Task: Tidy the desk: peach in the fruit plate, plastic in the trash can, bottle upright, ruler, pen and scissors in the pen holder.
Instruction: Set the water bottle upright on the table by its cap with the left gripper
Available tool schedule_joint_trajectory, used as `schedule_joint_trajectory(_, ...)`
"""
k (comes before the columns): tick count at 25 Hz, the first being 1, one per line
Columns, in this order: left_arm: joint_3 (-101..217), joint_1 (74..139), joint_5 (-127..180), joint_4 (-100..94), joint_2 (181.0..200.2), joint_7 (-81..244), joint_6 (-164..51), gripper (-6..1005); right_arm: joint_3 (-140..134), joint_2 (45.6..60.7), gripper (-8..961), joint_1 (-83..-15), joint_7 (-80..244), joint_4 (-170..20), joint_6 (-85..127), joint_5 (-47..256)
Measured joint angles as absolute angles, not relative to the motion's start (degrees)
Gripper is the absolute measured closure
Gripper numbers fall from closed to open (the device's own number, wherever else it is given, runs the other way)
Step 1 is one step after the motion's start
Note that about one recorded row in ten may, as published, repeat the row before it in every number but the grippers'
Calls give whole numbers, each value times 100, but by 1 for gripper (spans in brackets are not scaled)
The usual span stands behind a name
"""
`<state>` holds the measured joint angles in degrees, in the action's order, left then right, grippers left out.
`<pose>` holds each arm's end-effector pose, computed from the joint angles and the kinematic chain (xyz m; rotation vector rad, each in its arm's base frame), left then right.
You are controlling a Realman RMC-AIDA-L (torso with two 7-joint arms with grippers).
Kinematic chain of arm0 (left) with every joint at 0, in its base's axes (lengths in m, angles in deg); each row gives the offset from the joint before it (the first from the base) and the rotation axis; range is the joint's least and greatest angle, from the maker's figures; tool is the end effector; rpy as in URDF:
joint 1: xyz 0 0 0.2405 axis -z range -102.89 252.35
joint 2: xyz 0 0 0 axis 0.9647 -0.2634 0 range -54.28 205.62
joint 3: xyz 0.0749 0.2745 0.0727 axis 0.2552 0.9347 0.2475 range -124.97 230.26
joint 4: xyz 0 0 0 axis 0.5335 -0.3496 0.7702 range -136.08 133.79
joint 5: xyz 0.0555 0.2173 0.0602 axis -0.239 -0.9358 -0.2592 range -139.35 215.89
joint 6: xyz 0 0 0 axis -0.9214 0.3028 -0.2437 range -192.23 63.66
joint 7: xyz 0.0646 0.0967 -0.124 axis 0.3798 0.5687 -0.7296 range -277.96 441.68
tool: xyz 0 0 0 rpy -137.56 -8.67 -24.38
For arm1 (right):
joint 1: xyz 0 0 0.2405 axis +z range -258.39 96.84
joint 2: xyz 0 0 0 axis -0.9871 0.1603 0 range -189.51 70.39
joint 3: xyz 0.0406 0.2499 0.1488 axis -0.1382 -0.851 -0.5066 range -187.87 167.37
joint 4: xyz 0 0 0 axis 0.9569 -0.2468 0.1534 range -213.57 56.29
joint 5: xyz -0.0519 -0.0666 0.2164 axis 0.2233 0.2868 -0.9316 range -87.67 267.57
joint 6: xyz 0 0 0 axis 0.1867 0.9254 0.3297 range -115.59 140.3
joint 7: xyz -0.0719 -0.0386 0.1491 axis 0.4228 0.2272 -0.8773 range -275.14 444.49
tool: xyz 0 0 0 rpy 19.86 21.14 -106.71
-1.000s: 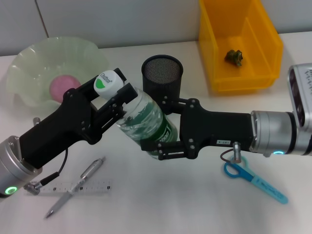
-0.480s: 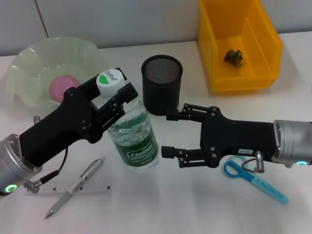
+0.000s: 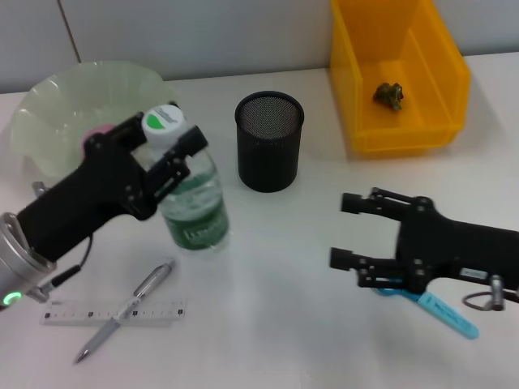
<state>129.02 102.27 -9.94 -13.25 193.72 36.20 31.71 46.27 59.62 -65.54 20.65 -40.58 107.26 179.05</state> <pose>-0.2561 0.3372 -0.0610 -2.2939 -0.3321 -1.4136 0.3050 0.2977 -0.0431 -2.6255 0.4102 1.0144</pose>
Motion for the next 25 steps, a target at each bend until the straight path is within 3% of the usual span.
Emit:
schedule_joint_trajectory(11,12426,9837,-1006,-1594,19221,4282,2877,490,4408,5938,133,-6838,2056,-3942,10796,17961)
schedule_joint_trajectory(25,12193,9673,-1027,-1652,19367,4881,1870,475,4429,5935,134,-6788,2053,-3966,10773,18031)
